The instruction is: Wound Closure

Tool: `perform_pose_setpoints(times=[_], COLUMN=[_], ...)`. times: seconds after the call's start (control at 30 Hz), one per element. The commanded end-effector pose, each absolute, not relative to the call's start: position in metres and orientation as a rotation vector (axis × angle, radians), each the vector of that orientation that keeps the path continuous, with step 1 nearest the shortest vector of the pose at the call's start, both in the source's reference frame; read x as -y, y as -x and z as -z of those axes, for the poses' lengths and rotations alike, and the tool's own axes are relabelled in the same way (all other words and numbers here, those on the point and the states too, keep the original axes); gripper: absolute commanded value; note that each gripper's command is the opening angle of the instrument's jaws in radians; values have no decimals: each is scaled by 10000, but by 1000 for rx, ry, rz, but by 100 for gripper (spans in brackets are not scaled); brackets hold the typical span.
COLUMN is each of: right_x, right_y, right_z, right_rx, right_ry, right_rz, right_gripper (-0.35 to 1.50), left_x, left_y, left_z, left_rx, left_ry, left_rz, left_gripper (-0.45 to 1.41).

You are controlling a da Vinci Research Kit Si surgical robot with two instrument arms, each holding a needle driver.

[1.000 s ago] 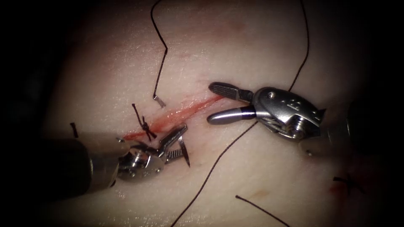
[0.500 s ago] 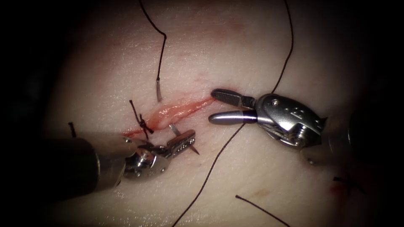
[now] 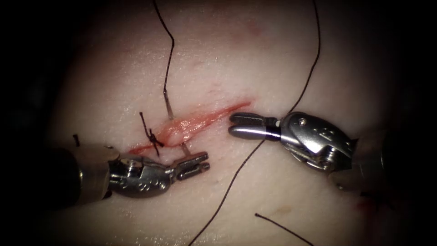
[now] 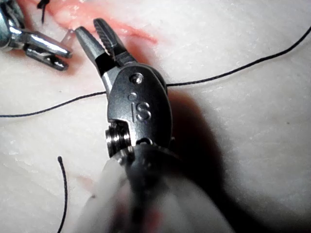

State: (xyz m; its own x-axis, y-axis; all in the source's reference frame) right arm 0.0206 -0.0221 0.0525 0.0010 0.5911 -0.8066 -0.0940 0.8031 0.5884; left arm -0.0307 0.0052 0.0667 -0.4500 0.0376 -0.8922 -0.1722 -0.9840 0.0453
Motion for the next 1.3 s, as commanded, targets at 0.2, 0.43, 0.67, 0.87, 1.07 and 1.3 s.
perform_pose_setpoints(times=[0.2,0.43,0.67,0.87,1.07,1.3], right_x=[232,239,246,257,253,248], right_y=[-211,-212,-222,-240,-253,-257], right_z=[-528,-526,-523,-518,-516,-513], right_rx=[-1459,-1453,-1428,-1375,-1291,-1205], right_ry=[-427,-501,-578,-708,-890,-1033], right_rz=[-470,-420,-508,-654,-853,-997], right_gripper=[-35,-35,-35,64,68,115], left_x=[-43,-37,-27,-21,-26,-39], left_y=[317,314,315,320,322,319], left_z=[-651,-618,-584,-556,-536,-536], left_rx=[147,457,596,587,176,-64], left_ry=[1628,1591,1644,1745,1860,1809], left_rz=[-2334,-2074,-1960,-1997,-2303,-2552], left_gripper=[-45,-45,-45,-45,-45,-45])
